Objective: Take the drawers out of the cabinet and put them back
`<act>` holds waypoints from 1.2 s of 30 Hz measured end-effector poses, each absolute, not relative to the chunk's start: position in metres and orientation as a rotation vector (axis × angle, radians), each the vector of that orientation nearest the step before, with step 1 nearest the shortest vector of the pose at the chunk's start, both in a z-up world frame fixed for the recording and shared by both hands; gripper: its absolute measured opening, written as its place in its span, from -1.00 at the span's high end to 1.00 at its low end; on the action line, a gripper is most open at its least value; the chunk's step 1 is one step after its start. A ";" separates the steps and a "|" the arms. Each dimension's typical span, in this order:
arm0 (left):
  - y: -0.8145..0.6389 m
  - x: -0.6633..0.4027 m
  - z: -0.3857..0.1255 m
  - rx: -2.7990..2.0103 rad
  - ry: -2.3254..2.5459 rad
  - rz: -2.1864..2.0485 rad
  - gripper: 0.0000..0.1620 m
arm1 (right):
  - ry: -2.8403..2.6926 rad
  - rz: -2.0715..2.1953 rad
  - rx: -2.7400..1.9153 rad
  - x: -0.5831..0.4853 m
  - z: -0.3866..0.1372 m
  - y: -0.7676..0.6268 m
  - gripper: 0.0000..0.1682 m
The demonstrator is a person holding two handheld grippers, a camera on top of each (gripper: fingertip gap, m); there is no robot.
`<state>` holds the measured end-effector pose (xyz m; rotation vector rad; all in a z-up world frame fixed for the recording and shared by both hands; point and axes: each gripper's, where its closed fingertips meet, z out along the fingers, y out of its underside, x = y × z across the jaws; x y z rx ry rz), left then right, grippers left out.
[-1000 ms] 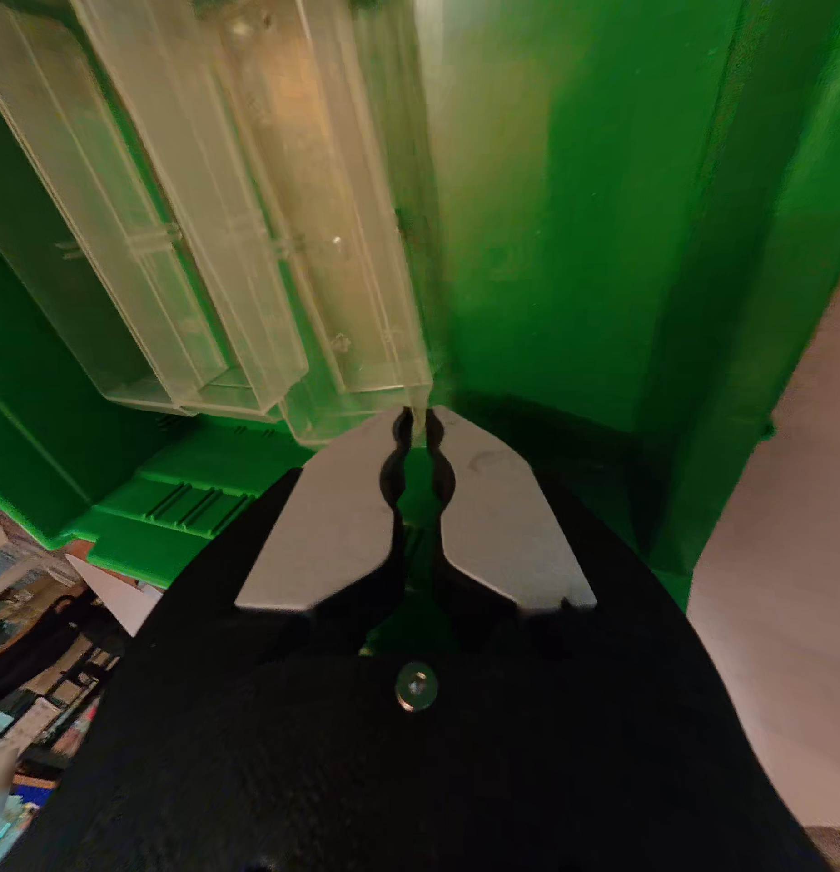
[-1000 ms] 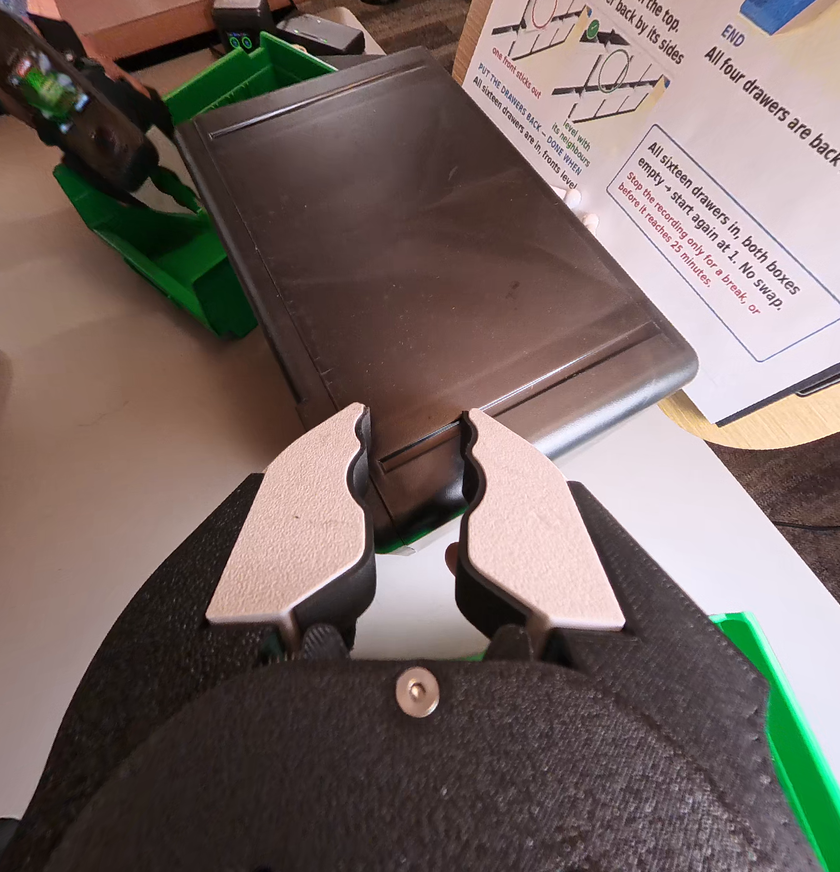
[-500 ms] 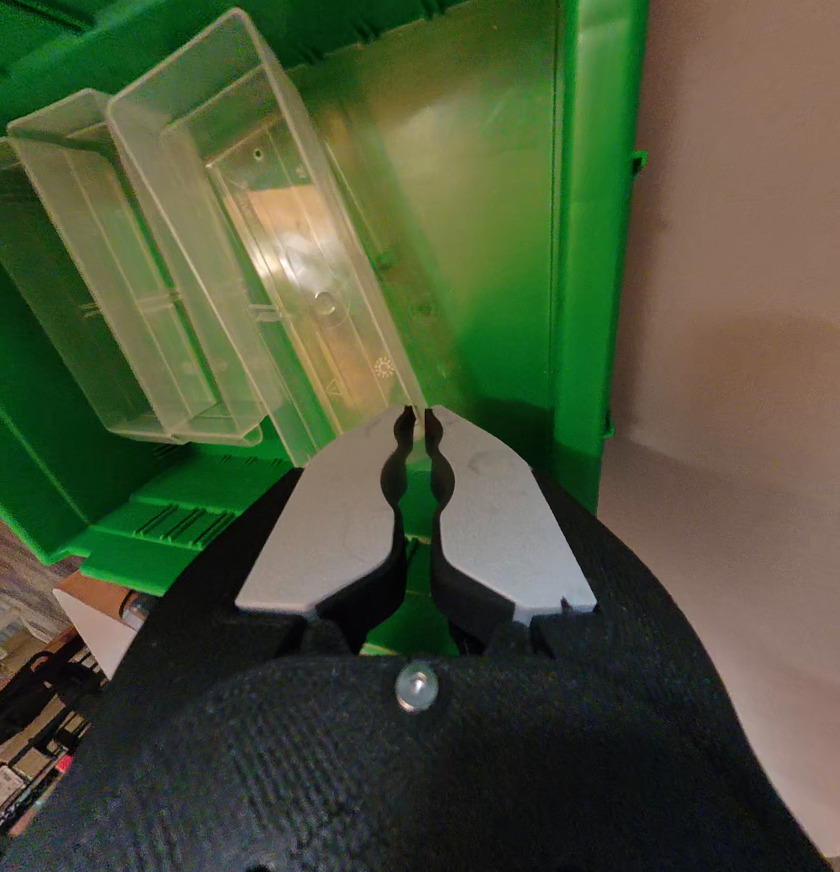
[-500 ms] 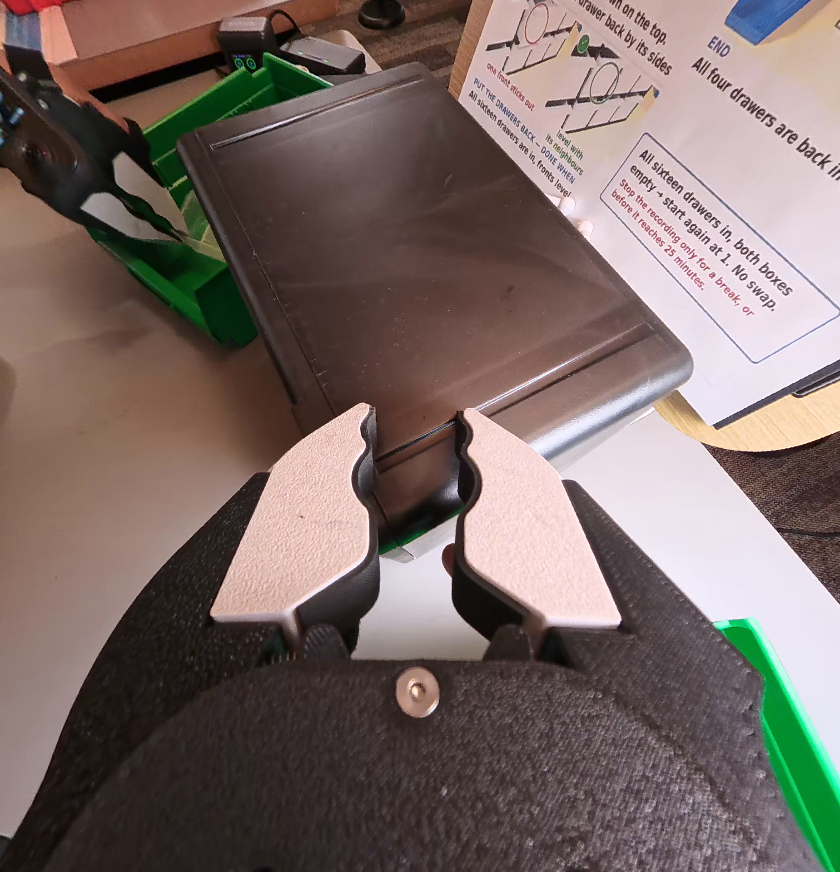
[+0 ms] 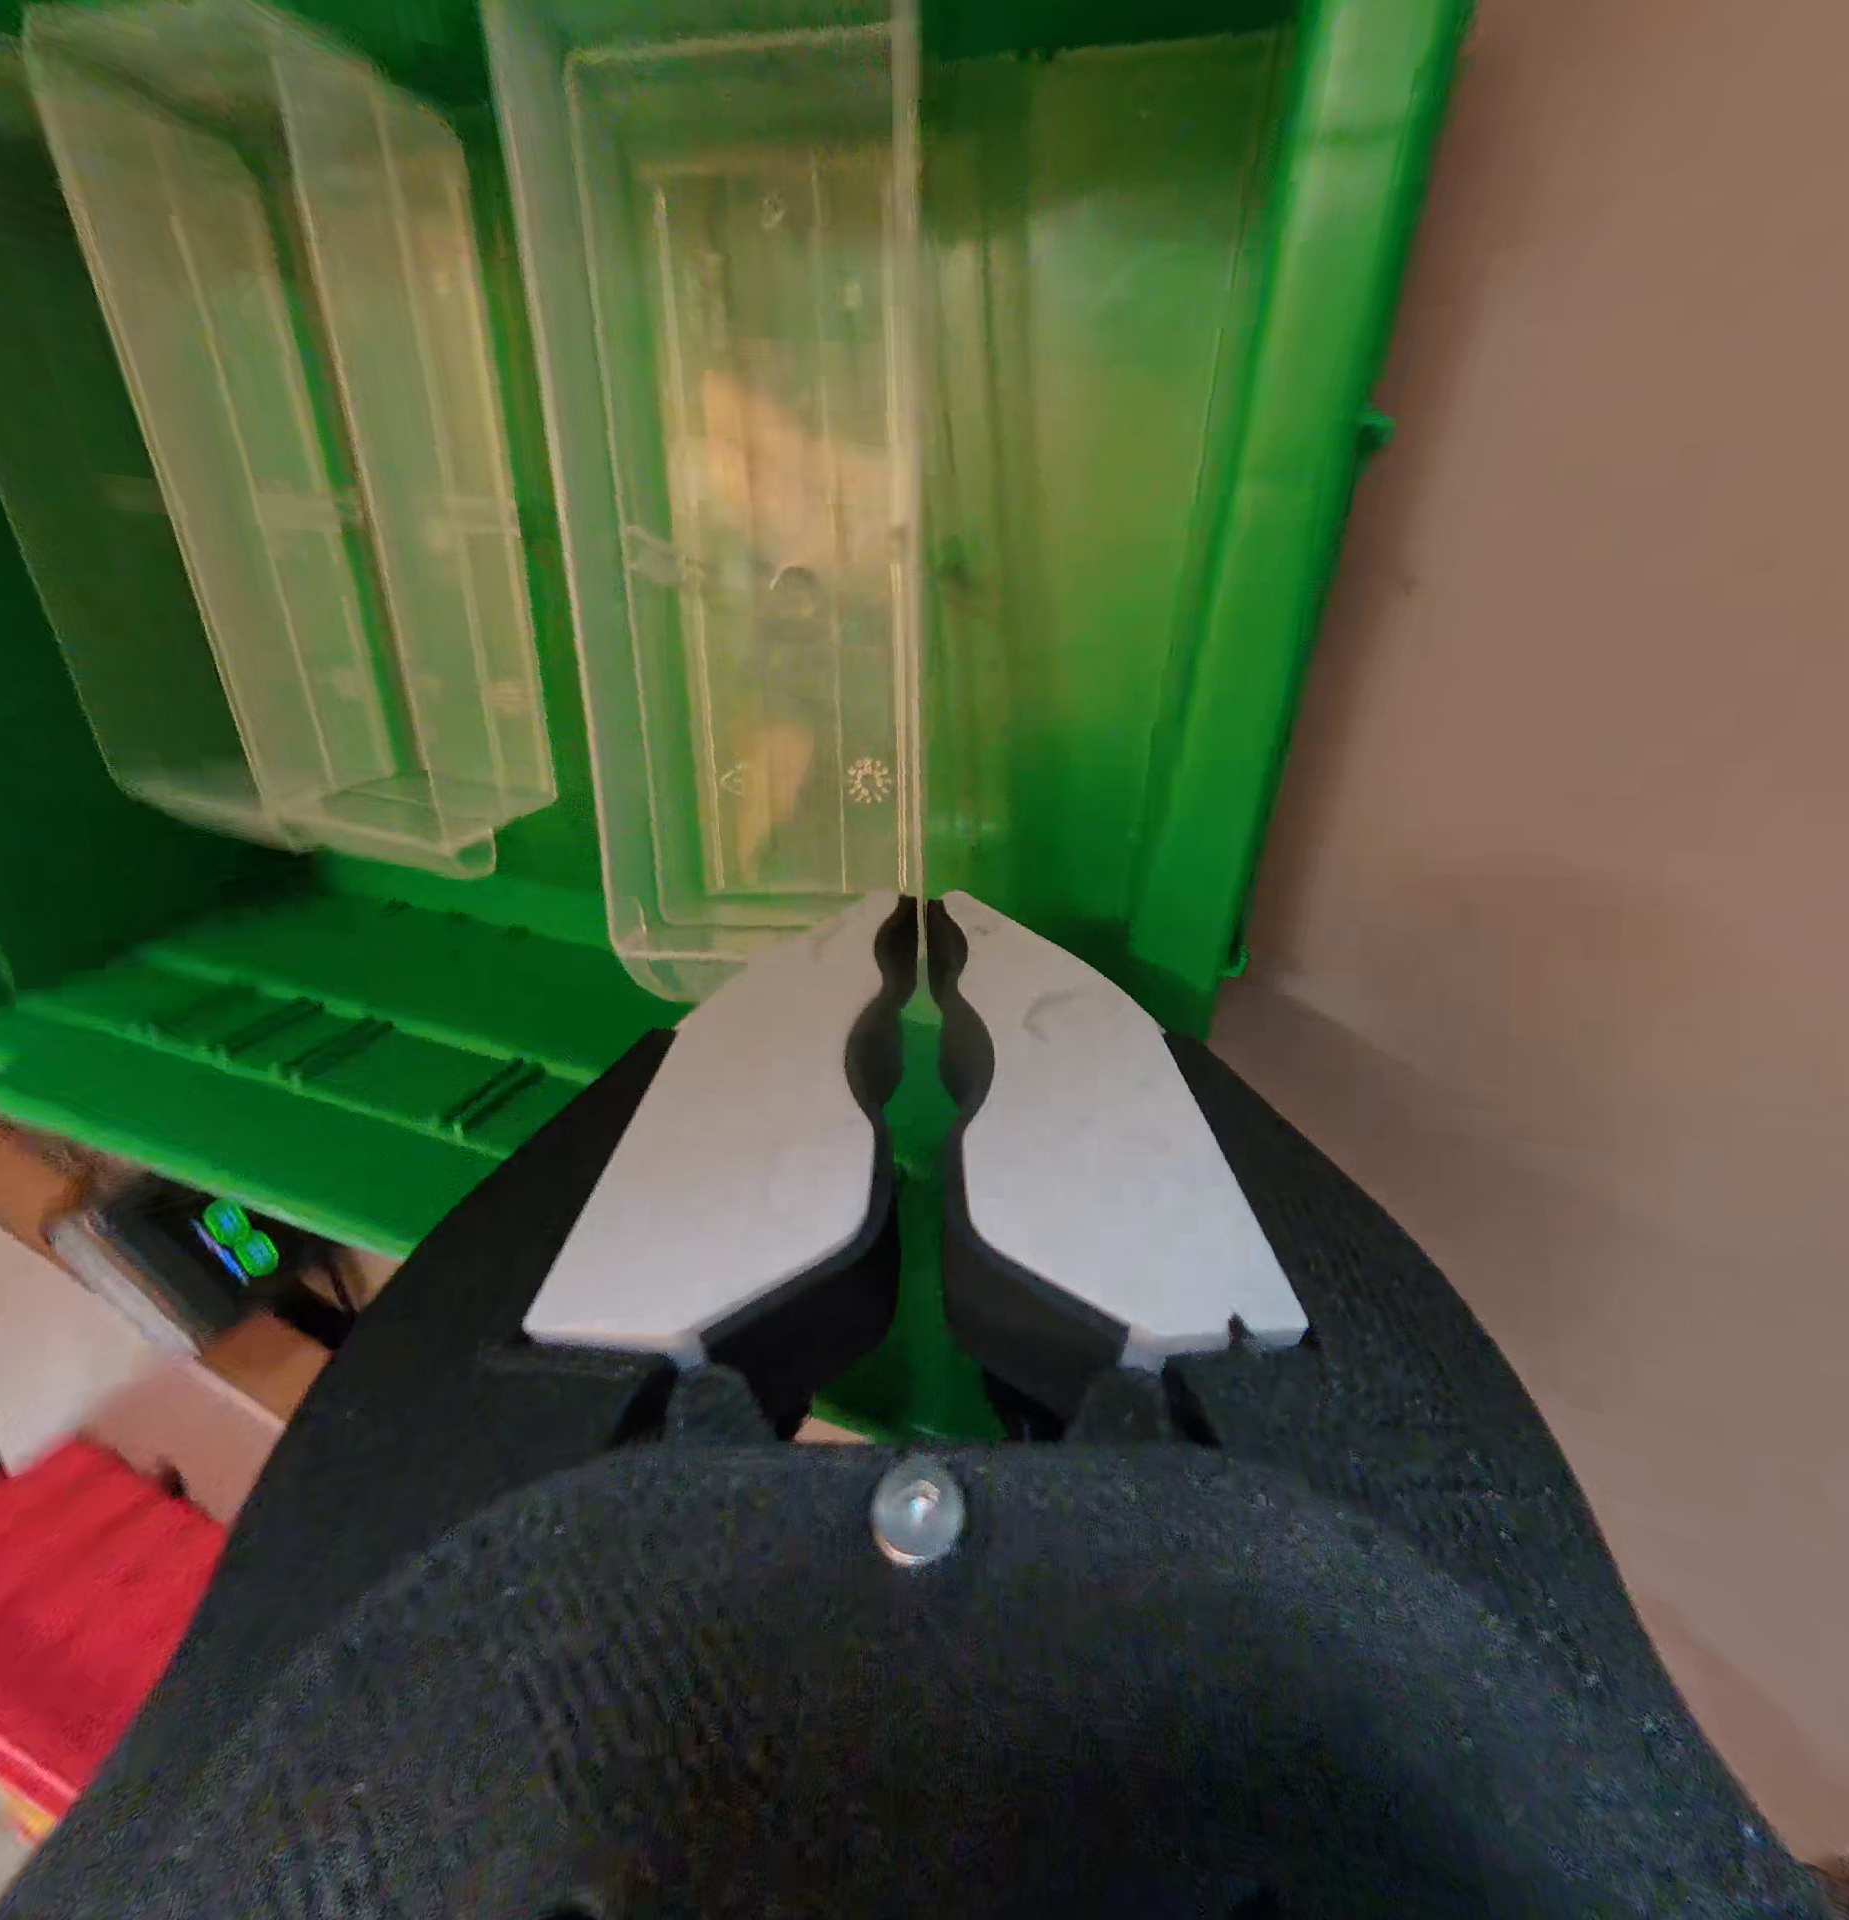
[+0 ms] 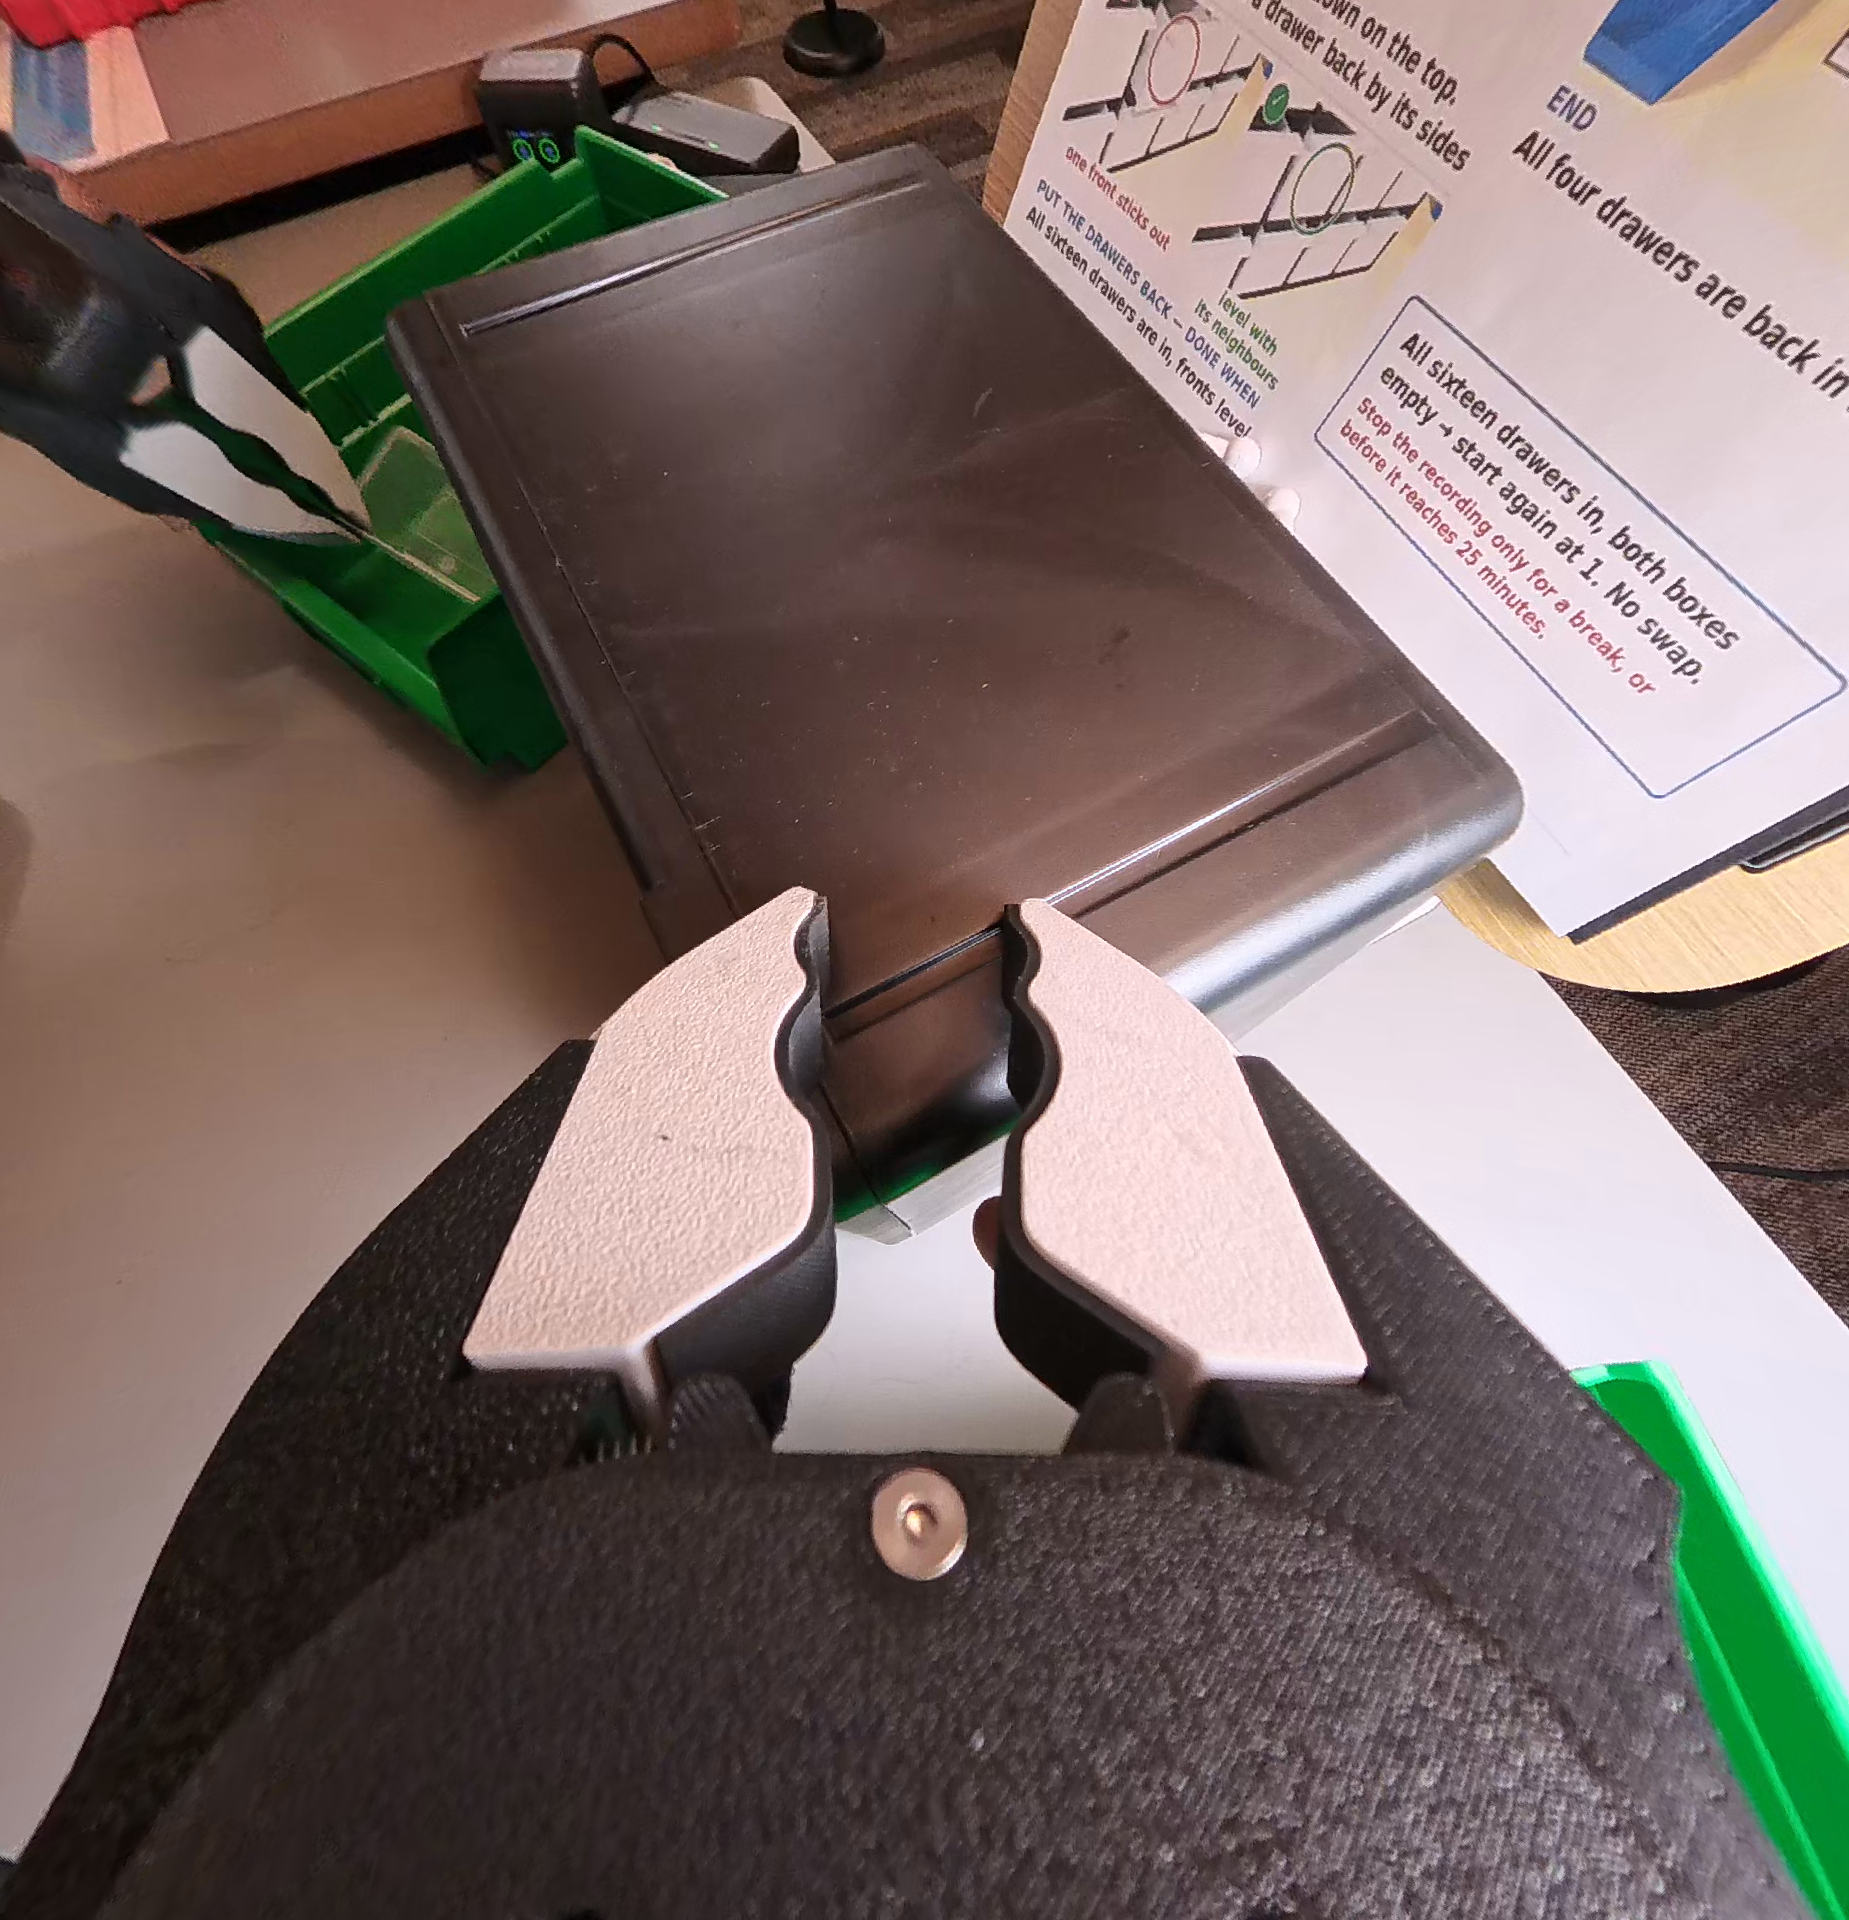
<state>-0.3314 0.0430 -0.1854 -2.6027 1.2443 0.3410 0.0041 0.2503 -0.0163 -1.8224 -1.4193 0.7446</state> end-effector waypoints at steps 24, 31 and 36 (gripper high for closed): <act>0.050 -0.299 -0.194 -2.660 1.090 0.116 0.80 | -1.396 0.767 -1.809 0.004 -0.016 0.252 0.67; 0.047 -0.330 -0.187 -2.379 1.640 0.475 0.69 | -1.399 0.766 -1.808 0.004 -0.016 0.252 0.67; 0.047 -0.338 -0.201 -2.358 1.767 0.503 0.56 | -1.401 0.771 -1.807 0.004 -0.016 0.252 0.67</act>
